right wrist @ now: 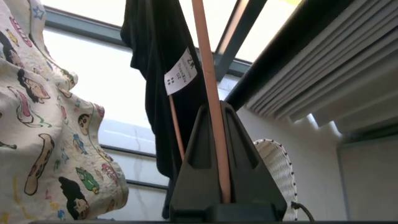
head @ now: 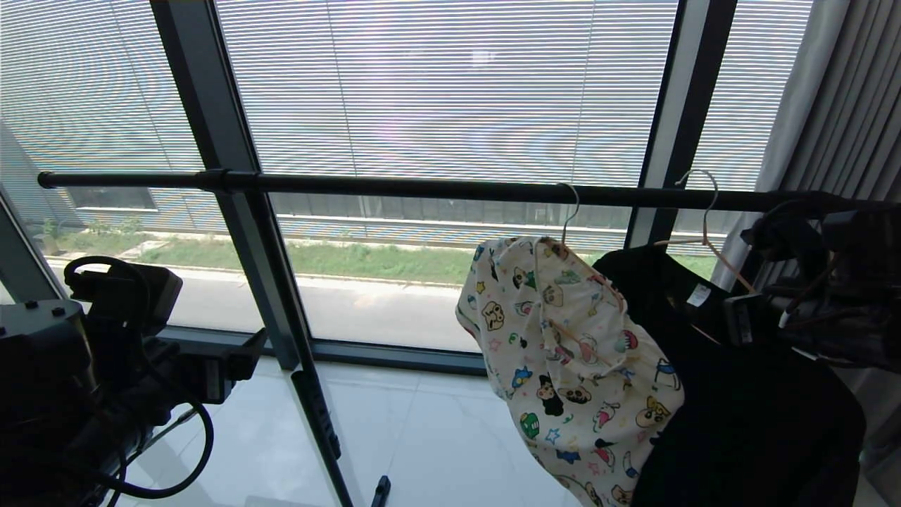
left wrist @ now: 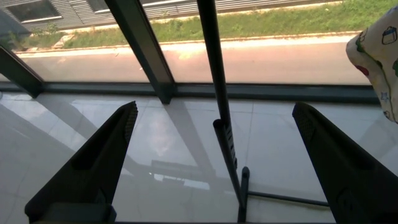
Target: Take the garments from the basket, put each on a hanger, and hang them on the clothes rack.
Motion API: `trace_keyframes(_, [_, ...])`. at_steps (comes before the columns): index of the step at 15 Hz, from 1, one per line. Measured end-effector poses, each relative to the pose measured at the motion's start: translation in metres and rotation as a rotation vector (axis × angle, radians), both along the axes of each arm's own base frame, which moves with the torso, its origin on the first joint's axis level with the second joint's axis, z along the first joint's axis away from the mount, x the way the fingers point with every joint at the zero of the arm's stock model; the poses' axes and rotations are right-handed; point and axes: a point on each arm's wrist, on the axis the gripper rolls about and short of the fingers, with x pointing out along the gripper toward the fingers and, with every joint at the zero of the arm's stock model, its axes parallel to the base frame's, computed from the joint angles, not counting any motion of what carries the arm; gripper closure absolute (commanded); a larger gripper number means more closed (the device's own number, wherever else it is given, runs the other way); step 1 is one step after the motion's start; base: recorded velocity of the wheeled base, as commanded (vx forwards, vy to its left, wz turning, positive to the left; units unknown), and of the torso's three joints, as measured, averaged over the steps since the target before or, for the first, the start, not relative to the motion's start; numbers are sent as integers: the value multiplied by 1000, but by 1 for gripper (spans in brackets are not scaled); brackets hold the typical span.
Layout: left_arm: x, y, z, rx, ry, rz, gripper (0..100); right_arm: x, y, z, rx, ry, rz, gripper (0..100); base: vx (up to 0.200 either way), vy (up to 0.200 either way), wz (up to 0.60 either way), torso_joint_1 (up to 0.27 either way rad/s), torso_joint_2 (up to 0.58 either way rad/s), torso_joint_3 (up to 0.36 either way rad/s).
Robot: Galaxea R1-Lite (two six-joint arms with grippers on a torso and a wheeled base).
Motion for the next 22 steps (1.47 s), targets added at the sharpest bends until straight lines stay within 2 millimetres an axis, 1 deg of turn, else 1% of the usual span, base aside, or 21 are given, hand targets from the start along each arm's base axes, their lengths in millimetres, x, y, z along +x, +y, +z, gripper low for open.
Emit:
trace_keyframes(3, [0, 0, 0, 0, -1, -1, 0, 9, 3, -4, -7, 15, 2, 100, 0, 0, 0, 0, 0, 0])
trace_keyframes(8, [0, 0, 0, 0, -1, 0, 0, 10, 5, -7, -12, 29, 9, 100, 0, 0, 0, 0, 0, 0])
trace_keyframes(9, [0, 0, 0, 0, -2, 0, 0, 8, 7, -8, -13, 40, 15, 0, 0, 0, 0, 0, 0, 0])
trace_keyframes(11, [-1, 0, 1, -1, -5, -1, 0, 0, 8, -7, -16, 73, 25, 0, 0, 0, 0, 0, 0, 0])
trace_keyframes(13, [-2, 1, 3, -4, -14, 2, 0, -10, 7, -1, -8, 62, 30, 0, 0, 0, 0, 0, 0, 0])
trace_keyframes(16, [-8, 3, 10, -11, -52, 9, 0, -38, -2, 16, -11, 70, 35, 0, 0, 0, 0, 0, 0, 0])
trace_keyframes(17, [-13, 5, 16, -13, -83, 26, 0, -52, -7, 26, -8, 61, 35, 0, 0, 0, 0, 0, 0, 0])
trace_keyframes(19, [-30, 10, 23, -8, -140, 99, 0, -87, -20, 41, -5, 49, 24, 0, 0, 0, 0, 0, 0, 0])
trace_keyframes(20, [-43, 13, 24, -4, -168, 140, 0, -109, -30, 48, -7, 45, 5, 0, 0, 0, 0, 0, 0, 0])
trace_keyframes(22, [-72, 21, 21, 16, -205, 202, 0, -152, -49, 52, -16, 32, -62, 0, 0, 0, 0, 0, 0, 0])
